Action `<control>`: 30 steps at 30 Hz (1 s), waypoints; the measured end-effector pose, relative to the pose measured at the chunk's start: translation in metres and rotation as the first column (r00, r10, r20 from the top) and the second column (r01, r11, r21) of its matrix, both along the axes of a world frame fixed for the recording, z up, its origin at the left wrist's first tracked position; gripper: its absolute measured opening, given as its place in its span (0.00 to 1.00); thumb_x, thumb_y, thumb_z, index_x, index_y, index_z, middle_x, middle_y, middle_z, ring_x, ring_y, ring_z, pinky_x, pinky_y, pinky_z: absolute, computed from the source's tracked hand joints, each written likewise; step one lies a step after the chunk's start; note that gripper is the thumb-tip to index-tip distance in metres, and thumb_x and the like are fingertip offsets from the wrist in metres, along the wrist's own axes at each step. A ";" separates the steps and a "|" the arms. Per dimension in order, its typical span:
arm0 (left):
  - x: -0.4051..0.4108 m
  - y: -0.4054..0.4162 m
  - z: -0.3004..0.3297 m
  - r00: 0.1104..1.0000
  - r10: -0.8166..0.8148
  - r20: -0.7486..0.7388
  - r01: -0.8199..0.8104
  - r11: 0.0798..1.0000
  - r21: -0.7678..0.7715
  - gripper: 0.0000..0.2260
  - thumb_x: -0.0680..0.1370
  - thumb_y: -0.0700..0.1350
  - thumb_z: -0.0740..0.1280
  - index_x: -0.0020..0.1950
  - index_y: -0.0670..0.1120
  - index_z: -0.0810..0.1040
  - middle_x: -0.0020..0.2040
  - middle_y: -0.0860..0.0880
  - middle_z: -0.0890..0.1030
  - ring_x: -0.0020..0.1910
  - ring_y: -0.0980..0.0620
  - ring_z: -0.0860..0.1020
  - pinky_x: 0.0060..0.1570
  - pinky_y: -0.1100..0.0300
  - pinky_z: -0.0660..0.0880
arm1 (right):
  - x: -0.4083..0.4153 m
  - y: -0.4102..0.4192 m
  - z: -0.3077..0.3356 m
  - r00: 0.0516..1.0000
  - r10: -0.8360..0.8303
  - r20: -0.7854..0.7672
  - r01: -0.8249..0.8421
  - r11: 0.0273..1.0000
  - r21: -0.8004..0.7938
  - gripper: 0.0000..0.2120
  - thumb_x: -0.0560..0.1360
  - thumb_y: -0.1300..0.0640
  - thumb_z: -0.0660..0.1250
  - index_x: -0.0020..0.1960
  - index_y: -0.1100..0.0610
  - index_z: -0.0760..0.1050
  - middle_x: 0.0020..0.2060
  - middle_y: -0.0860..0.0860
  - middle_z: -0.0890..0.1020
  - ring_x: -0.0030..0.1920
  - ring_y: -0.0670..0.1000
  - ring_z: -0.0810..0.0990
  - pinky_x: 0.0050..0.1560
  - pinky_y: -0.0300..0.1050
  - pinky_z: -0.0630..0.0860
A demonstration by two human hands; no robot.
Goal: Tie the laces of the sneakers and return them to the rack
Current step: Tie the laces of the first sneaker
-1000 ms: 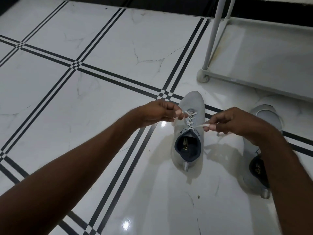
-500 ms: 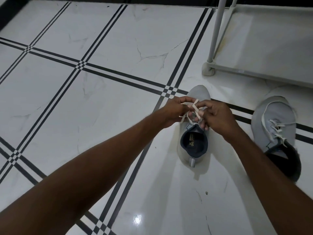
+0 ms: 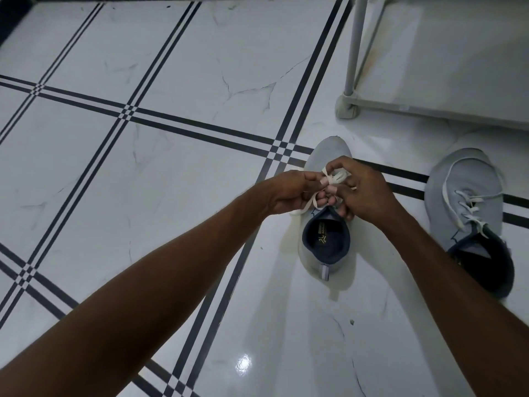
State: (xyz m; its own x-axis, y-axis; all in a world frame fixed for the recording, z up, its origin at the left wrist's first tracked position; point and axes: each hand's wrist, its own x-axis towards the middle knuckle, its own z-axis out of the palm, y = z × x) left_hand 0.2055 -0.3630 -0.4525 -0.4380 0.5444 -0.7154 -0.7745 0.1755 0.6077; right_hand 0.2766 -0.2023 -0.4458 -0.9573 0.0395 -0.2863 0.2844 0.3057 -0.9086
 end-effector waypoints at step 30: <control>0.024 -0.004 0.017 0.347 -0.498 -0.795 -0.112 0.820 -0.562 0.02 0.70 0.40 0.74 0.41 0.42 0.84 0.40 0.47 0.86 0.36 0.57 0.80 0.40 0.64 0.76 | 0.006 0.021 -0.029 0.959 -0.136 0.250 0.194 0.956 -0.222 0.04 0.77 0.67 0.67 0.46 0.65 0.80 0.31 0.58 0.82 0.26 0.49 0.80 0.30 0.39 0.81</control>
